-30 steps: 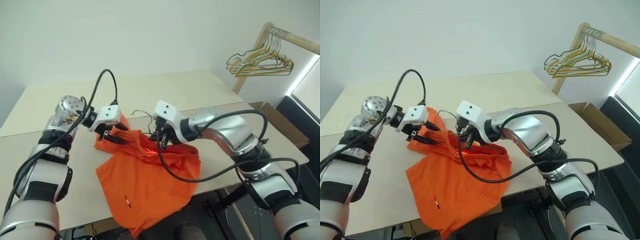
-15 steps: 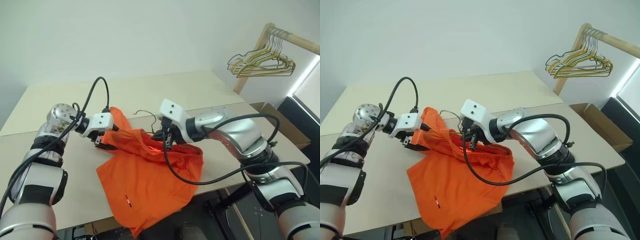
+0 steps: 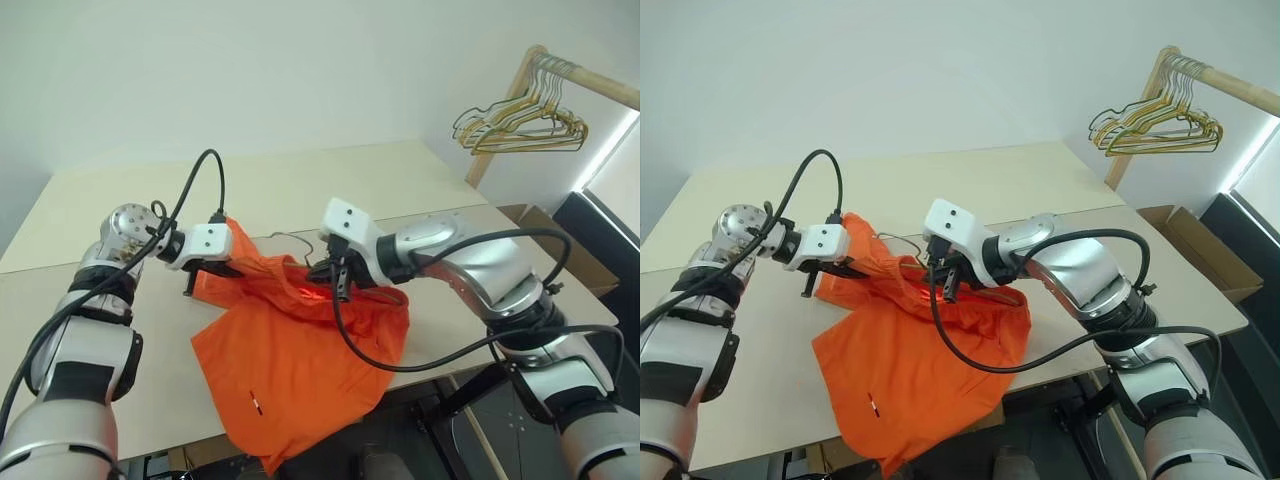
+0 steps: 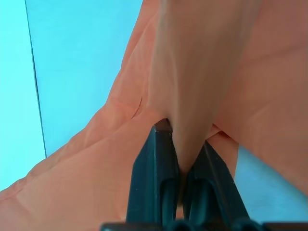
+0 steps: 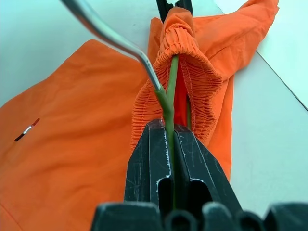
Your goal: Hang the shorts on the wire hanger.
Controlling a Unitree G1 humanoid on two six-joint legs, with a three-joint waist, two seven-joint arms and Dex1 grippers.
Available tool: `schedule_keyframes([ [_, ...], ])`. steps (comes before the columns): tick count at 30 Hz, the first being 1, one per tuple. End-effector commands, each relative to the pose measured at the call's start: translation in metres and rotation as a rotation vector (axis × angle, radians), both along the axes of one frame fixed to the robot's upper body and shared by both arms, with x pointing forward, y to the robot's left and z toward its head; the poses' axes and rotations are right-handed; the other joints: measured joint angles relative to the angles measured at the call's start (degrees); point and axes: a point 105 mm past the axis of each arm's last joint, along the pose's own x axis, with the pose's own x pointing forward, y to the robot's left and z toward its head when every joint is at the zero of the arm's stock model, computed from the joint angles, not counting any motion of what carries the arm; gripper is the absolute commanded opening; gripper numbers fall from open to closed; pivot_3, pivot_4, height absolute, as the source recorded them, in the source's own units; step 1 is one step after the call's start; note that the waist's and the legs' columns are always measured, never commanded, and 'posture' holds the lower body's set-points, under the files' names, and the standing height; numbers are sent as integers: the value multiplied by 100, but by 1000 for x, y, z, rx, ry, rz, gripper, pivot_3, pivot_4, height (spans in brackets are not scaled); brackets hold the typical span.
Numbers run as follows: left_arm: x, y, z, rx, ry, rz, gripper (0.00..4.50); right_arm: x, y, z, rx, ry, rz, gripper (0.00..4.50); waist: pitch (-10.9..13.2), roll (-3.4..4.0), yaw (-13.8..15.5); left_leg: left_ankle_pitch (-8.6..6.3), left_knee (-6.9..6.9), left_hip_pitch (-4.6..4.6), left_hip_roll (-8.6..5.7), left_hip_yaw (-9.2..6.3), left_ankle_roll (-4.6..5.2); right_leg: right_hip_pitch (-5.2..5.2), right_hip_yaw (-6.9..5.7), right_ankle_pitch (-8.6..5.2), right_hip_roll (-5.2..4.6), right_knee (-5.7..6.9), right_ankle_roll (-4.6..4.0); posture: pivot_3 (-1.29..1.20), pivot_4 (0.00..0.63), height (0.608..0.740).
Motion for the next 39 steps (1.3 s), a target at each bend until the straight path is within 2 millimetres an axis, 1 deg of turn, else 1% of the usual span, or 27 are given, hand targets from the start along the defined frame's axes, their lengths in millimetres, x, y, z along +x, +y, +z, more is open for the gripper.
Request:
schedule_keyframes([
  [1, 6, 2, 18, -4, -37, 16, 280, 4, -7, 14, 30, -55, -16, 0, 0, 0, 1, 0, 0, 0, 0, 0, 0, 0, 0, 0, 0, 0, 0, -93, 0, 740],
  [3, 2, 0, 20, -30, 11, 0, 763, 4, -7, 14, 32, -55, -15, 0, 0, 0, 0, 0, 0, 0, 0, 0, 0, 0, 0, 0, 1, 0, 0, -90, 0, 740],
  [6, 1, -3, 23, -50, 1, -15, 1722, 4, -7, 15, 37, -52, -14, 0, 0, 0, -2, 0, 0, 0, 1, 1, 0, 0, 0, 0, 1, 0, 0, -87, 0, 740],
  [8, 3, 0, 20, -25, -36, -5, 2358, 4, -8, 15, 39, -50, -14, 0, 0, 0, 2, 0, 0, 0, 2, 0, 0, 0, 0, 0, 1, 0, 0, -87, 0, 740],
  [10, 2, 6, 15, 19, -37, -2, 3006, 4, -8, 15, 40, -49, -14, 0, 0, 0, 5, 0, 0, 0, 2, -1, 0, 0, 0, 0, 0, 0, 0, -89, 0, 740],
  [12, 2, 8, 10, 32, -29, 9, 3006, 4, -8, 16, 42, -48, -13, 0, 0, 0, 3, 0, 0, 0, 1, 0, 0, 0, 0, 0, 0, 0, 0, -91, 0, 740],
  [13, 4, 8, 9, 28, -35, 30, 2889, 4, -8, 16, 42, -47, -13, 0, 0, 0, 3, 0, 0, 0, 0, 0, 0, 0, 0, 0, 1, 0, 0, -91, 0, 740],
  [15, 7, 7, 7, 30, -51, 42, 2395, 4, -8, 16, 42, -46, -13, 0, 0, 0, 7, 0, 0, 0, 1, 0, 0, 0, 0, 0, 1, 0, 0, -91, 0, 740],
  [22, 9, 6, 9, 31, -74, 41, 43, 4, -10, 17, 37, -46, -16, 0, 0, 0, 1, 0, 0, 0, 1, 0, 0, -1, 0, 0, 0, 0, 0, -97, 0, 740],
  [27, 10, 5, 16, 15, -87, 36, 13, 5, -13, 15, 24, -46, -20, 0, 0, 0, 3, 0, 0, 0, 2, 0, 0, 0, 0, 0, 0, 0, 0, -95, 0, 740],
  [31, 11, 6, 29, -11, -113, 30, 13, 3, -19, 3, -13, -16, -22, 0, 0, -1, 12, 0, 0, -1, 2, 0, 0, 0, -1, 0, -1, -2, 0, -85, 0, 740],
  [34, 15, 5, 44, -61, -139, 53, 13, 6, -27, -16, -89, -13, -53, 0, 0, -1, 11, -1, 0, -2, 2, 0, 1, -1, -1, 0, -2, -2, 0, -75, 0, 740],
  [35, 15, 6, 47, -71, -143, 60, 13, 6, -29, -19, -99, -9, -58, 0, 0, -1, 12, -1, 0, -1, 2, -1, 1, -1, -1, 0, -1, -1, 0, -75, 0, 740],
  [39, 14, 12, 50, -79, -142, 79, 13, 5, -31, -20, -95, 1, -62, 0, 0, 0, 6, -1, 0, 0, 2, -1, 1, -1, 0, 0, -1, -1, 0, -67, 0, 740],
])
